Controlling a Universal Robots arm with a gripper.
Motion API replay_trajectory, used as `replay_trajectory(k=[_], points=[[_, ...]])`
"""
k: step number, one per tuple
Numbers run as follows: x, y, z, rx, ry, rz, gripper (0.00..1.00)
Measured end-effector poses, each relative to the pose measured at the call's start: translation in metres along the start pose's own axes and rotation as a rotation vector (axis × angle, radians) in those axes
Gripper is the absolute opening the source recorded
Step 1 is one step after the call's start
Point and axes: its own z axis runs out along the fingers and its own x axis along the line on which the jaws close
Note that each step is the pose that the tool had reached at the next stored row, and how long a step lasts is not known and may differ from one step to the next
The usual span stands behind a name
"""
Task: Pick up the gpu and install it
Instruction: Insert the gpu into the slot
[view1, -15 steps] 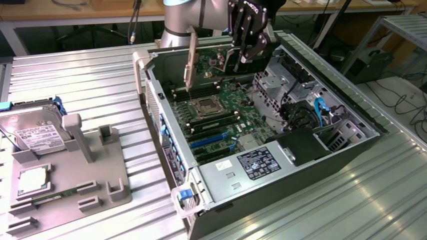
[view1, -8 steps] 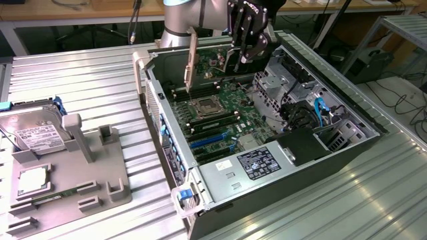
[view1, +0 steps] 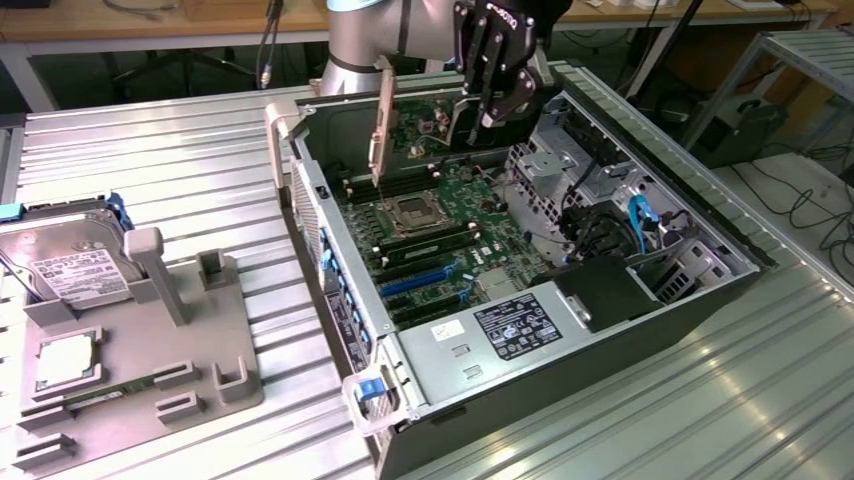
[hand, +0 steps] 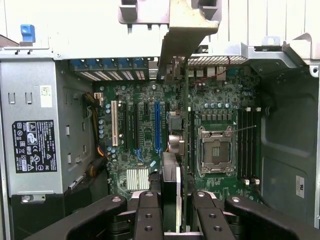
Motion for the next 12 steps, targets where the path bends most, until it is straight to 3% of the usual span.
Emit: replay_trajectory(k=[12], points=[[0.0001, -0.0001, 0.003, -0.0005, 0.0, 0.0, 0.27]])
